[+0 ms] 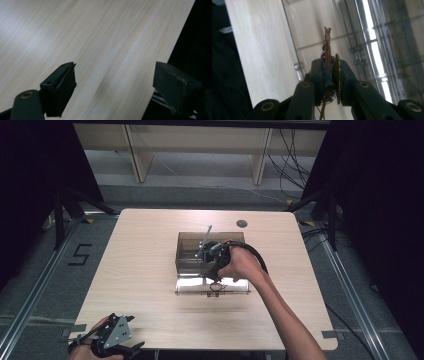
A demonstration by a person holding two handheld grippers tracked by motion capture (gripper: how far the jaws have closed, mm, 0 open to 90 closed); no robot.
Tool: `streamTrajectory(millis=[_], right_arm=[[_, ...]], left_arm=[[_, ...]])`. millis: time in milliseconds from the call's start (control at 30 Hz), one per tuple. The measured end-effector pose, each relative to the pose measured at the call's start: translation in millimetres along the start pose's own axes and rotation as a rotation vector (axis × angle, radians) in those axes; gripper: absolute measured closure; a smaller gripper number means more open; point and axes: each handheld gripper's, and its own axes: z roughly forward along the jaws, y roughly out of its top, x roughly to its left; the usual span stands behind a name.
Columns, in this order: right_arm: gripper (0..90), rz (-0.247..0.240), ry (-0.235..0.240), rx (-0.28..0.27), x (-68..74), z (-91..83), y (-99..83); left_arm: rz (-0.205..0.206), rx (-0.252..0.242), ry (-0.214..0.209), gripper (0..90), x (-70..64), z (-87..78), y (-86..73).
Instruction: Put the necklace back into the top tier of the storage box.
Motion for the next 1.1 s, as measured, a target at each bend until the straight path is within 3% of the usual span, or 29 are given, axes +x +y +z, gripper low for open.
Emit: streamTrajectory(millis=[33,267,300,367,400,500,533,633,667,733,767,833,1000,1033,1067,1100], right_arm=[[78.1,0.025,-0.004,0.012,0.8,1.3,-1.0],[78.0,-0.02,0.0,0.052,-5.5,16.8,-4.8],[77.9,0.023,-0.003,0.069,-3.0,16.7,-4.1],[77.8,0.005,0.003,0.065,-4.7,20.4,-3.1],[77.7,-0.034,-0.005,0.052,-8.0,23.6,-3.3],[71.9,0.024,0.012,0.088,-5.4,24.2,-0.7],[65.1,0.03,-0.007,0.067,-7.0,23.4,-0.8],[61.7,0.041,-0.01,0.048,-7.2,19.5,-1.3],[55.9,0.034,-0.025,0.019,-8.9,16.0,-3.7],[54.6,0.023,-0.042,-0.005,-10.1,14.3,-5.1],[53.4,0.024,-0.044,-0.009,-10.6,10.8,-6.5],[50.0,0.079,-0.056,-0.011,-6.6,3.1,-9.3],[45.4,0.089,-0.074,-0.071,-1.5,-11.2,-18.5],[44.4,0.111,-0.08,-0.08,1.6,-13.7,-20.9],[44.2,0.096,-0.073,-0.102,2.3,-15.1,-23.6],[43.0,0.111,-0.067,-0.118,6.7,-18.4,-29.6]], left_arm=[[-0.004,-0.005,0.008,18.0,-0.9,0.2,0.1],[-0.004,-0.006,0.007,18.0,-0.6,-0.2,0.1],[-0.004,-0.006,0.007,18.0,-0.6,-0.2,0.1],[-0.004,-0.006,-0.001,18.0,-0.4,-0.1,0.1],[0.003,0.006,0.007,18.0,-0.2,-0.7,0.4],[-0.004,-0.001,0.004,18.0,-0.6,-0.8,0.4],[-0.004,-0.005,-0.001,18.0,-0.2,-0.5,0.2],[-0.005,-0.005,-0.001,18.0,-0.3,-0.1,-0.1],[0.016,0.0,0.013,18.0,0.0,-0.4,0.6],[0.029,0.008,0.02,18.0,0.7,-0.7,0.9],[0.004,0.007,0.012,18.0,-0.6,0.0,0.3],[0.004,0.002,0.015,18.0,-0.6,0.1,0.2],[-0.005,-0.004,0.002,18.0,-0.3,0.2,0.0],[-0.006,-0.003,0.003,18.0,0.1,0.1,0.0],[-0.001,0.003,0.005,18.0,0.8,0.0,-0.2],[-0.001,0.003,0.005,18.0,1.0,0.1,-0.3]])
